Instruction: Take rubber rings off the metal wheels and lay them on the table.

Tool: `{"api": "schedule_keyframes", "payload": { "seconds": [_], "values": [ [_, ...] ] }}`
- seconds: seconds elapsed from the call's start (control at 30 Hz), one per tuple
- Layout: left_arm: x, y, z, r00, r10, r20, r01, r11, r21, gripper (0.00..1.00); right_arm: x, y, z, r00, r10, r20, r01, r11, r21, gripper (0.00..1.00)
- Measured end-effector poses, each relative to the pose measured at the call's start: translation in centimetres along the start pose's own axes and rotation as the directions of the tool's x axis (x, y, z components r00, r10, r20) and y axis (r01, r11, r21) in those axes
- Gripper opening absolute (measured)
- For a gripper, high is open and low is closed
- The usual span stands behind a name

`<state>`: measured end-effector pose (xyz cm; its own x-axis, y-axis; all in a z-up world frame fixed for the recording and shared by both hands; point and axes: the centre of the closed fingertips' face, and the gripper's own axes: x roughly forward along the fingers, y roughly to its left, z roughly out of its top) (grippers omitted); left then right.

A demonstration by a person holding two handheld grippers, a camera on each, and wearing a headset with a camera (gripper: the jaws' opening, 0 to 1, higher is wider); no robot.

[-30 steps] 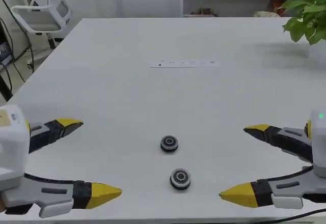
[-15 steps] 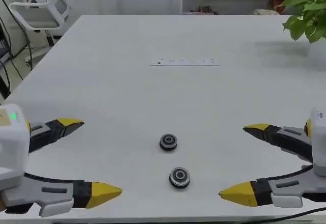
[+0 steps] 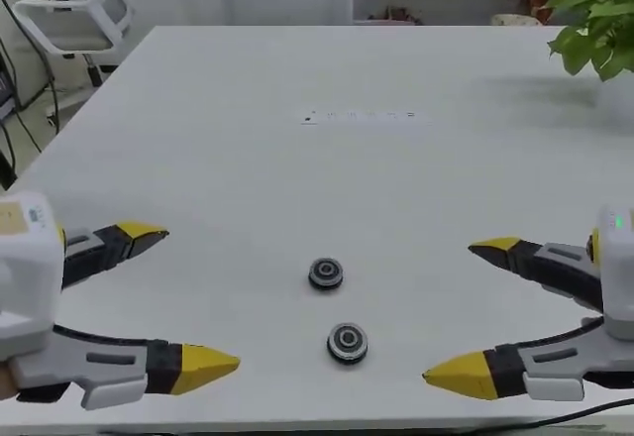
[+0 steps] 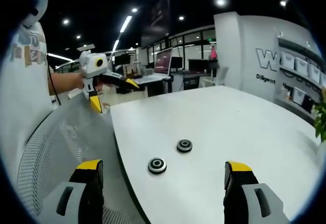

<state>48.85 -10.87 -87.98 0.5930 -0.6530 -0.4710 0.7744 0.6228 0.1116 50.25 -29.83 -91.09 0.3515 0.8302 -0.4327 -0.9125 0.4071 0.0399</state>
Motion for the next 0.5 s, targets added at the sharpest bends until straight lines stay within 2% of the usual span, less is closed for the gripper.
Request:
{"api": "schedule_keyframes", "payload": {
  "seconds": [0.5],
  "values": [
    [0.55,-0.09,-0.49,0.9999,-0.003,-0.011,0.003,1.000,0.000,0.90,0.79,-0.20,-0.09,0.9996,0.026,0.007,-0.026,1.000,-0.016,0.99]
  ]
}}
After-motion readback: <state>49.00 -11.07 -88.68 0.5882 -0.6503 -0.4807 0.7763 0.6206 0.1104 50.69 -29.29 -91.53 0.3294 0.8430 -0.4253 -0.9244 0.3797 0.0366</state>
